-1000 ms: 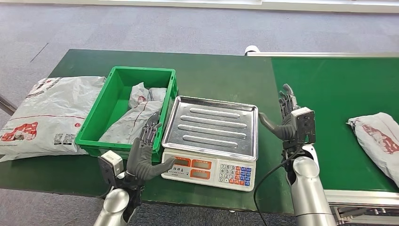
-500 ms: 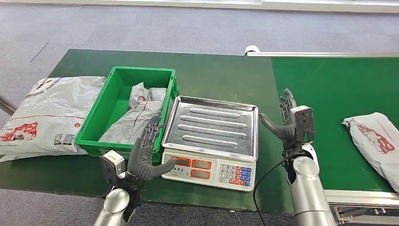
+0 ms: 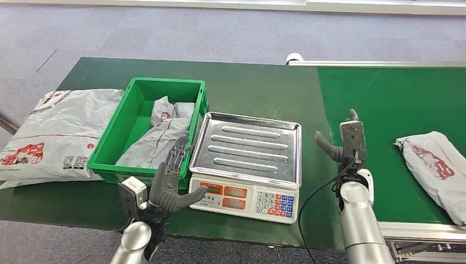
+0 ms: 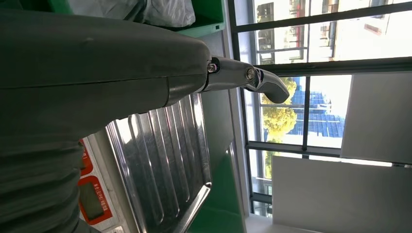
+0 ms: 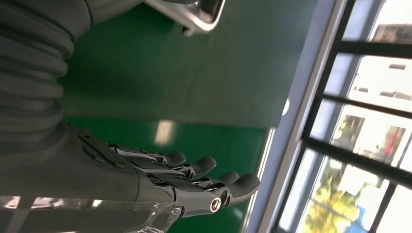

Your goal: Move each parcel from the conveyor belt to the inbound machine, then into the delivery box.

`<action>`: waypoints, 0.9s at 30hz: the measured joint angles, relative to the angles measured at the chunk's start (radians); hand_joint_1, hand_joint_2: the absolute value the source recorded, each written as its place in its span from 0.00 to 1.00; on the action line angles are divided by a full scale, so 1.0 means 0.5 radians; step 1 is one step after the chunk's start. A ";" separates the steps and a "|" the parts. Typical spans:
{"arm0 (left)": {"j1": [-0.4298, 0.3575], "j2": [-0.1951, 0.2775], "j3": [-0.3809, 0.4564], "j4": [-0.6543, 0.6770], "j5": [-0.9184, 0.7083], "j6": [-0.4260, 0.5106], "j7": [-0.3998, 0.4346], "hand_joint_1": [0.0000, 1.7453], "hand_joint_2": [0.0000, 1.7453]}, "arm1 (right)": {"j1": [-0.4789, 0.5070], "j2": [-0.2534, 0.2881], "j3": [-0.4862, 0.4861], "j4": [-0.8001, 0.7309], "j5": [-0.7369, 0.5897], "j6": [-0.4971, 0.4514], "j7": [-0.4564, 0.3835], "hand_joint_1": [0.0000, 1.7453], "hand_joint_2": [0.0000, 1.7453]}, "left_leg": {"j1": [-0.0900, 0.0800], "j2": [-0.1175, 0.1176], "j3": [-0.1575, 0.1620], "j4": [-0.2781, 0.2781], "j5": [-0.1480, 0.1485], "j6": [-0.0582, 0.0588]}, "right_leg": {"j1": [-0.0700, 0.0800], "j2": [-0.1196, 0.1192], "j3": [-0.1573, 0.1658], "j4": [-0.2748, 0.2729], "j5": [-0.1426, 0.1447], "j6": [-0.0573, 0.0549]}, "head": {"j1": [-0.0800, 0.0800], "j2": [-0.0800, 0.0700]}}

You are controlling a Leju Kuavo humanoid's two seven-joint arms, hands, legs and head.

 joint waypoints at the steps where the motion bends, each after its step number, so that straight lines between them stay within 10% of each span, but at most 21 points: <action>1: 0.003 -0.001 0.000 -0.007 -0.002 0.000 0.002 0.00 1.00 | -0.001 0.000 -0.014 0.000 0.095 -0.101 0.035 0.00 1.00 | 0.000 0.000 0.000 0.000 0.000 0.000 | 0.000 0.000 0.000 0.000 0.000 0.000 | 0.000 0.000; 6: 0.025 -0.004 0.000 -0.039 -0.014 0.000 0.020 0.00 1.00 | -0.028 -0.041 -0.141 0.051 0.429 -0.412 0.188 0.00 1.00 | -0.001 0.000 0.000 0.000 0.000 0.001 | -0.001 0.000 0.000 -0.001 0.000 0.000 | 0.000 0.000; 27: 0.040 -0.005 0.003 -0.062 -0.047 0.000 0.038 0.00 1.00 | -0.030 -0.208 -0.534 0.408 1.201 -0.685 0.561 0.00 1.00 | -0.002 -0.003 0.000 0.000 -0.001 0.001 | -0.002 -0.002 0.001 -0.001 0.000 0.001 | 0.000 0.000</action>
